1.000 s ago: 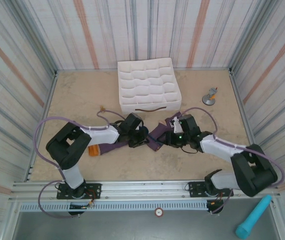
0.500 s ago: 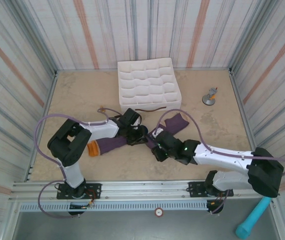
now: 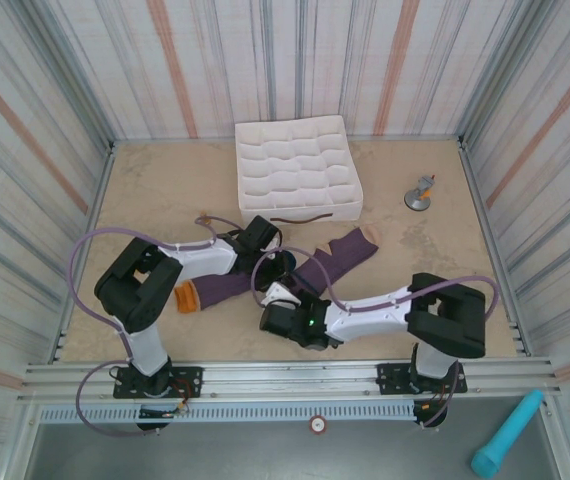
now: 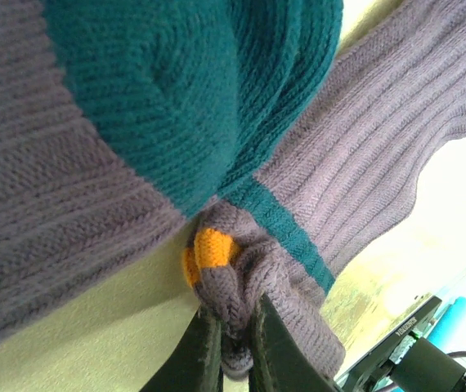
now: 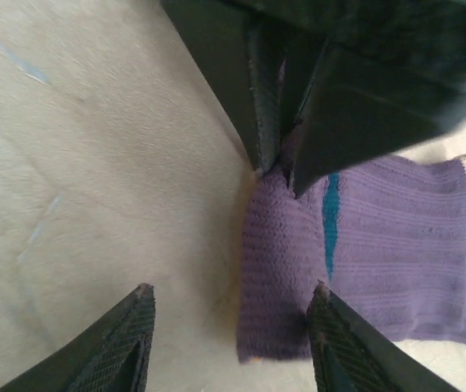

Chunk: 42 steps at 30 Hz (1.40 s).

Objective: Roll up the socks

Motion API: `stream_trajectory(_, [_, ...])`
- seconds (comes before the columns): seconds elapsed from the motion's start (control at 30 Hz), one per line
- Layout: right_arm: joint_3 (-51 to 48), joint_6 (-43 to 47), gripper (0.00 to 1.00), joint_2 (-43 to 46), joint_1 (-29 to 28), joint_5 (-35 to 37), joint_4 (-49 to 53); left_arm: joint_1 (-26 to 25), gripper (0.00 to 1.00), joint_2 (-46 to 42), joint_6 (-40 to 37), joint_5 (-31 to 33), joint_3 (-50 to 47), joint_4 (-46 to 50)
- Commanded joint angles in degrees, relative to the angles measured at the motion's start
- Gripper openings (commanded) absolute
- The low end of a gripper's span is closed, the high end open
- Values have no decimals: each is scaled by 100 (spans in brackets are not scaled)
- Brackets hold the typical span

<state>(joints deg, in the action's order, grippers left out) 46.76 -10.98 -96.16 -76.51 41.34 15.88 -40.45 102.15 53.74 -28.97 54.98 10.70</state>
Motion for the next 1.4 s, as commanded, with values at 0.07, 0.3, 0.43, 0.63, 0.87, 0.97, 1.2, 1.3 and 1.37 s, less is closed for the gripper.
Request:
stream_trajectory(0.07, [162, 47, 48, -422, -31, 745, 1, 54, 0, -10, -152, -163, -2, 117])
stream_trajectory(0.3, [140, 2, 27, -810, -18, 871, -130, 54, 0, -48, -144, -171, -101, 33])
stream_trajectory(0.43, [16, -324, 10, -708, 120, 646, -159, 67, 4, -123, -146, -139, -179, 11])
stream_trajectory(0.63, [-517, -489, 2, -116, 433, -166, -567, 89, 46, -280, -179, -62, -225, 32])
stream_trajectory(0.87, [-859, -506, 0, 279, 949, -1135, -778, 143, 77, -649, -118, -91, -286, -63])
stream_trajectory(0.97, [-932, -571, 0, 304, 1180, -1496, -845, 142, 77, -799, -121, -8, -328, -55])
stream_trajectory(1.2, [-1036, -686, 0, 359, 1409, -1770, -885, 195, 77, -734, -29, 26, -525, -155])
stream_trajectory(1.3, [-1052, -718, 0, 337, 1404, -1815, -898, 217, 76, -679, 130, -35, -648, -429])
stream_trajectory(1.37, [-1055, -747, 0, 308, 1402, -1815, -881, 230, 76, -645, 189, -1, -680, -479])
